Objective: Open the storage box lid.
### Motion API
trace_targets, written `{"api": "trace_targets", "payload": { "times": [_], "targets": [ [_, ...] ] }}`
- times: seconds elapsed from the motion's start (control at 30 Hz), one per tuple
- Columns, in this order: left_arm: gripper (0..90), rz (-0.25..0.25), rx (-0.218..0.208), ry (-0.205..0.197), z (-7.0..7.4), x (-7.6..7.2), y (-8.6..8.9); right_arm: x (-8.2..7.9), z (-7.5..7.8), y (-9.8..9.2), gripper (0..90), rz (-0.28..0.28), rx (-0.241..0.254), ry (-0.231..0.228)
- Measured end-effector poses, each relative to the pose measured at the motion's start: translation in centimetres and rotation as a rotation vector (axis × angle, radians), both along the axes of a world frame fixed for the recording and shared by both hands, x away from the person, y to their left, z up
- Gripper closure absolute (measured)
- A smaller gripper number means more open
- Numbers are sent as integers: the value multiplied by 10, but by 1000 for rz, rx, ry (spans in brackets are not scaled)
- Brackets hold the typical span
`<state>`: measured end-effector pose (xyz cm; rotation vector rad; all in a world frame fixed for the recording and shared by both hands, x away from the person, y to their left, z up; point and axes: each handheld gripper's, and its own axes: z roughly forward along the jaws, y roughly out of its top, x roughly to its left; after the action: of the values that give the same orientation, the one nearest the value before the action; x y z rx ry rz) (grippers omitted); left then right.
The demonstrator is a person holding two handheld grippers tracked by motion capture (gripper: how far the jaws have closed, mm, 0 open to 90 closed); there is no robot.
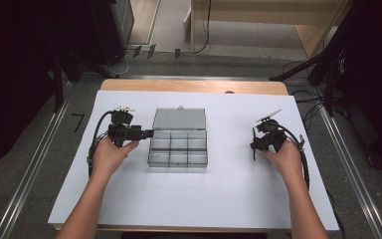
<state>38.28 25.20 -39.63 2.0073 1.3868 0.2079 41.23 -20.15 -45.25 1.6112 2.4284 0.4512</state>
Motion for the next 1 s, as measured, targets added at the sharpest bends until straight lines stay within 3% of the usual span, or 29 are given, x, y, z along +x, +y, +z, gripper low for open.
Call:
{"api": "trace_targets", "payload": {
  "times": [0.57, 0.83, 1.0],
  "targets": [
    [391, 1, -1, 0, 0, 0, 0, -3, 2, 3, 751, 42, 17, 4],
    [391, 2, -7, -1, 1, 0, 1, -2, 3, 1, 778, 22, 47, 32],
    [390, 12, -13, -5, 2, 0, 3, -4, 8, 2, 777, 18, 66, 22]
  ]
}}
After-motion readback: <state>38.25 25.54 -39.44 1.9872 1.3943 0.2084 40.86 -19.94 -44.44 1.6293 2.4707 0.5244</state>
